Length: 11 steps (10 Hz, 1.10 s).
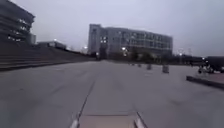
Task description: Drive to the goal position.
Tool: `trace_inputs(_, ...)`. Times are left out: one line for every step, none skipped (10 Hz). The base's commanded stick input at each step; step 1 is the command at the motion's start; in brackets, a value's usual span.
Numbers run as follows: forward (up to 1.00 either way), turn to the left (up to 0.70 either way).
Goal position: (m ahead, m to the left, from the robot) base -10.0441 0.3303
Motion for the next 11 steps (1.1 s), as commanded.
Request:
trace_inputs(1.00,0.00)
trace_inputs(1.00,0.00)
trace_inputs(1.00,0.00)
trace_inputs(1.00,0.00)
trace_inputs(1.00,0.00)
trace_inputs(1.00,0.00)
trace_inputs(1.00,0.00)
trace_inputs(1.00,0.00)
trace_inputs(1.00,0.00)
trace_inputs(1.00,0.00)
trace_inputs(1.00,0.00)
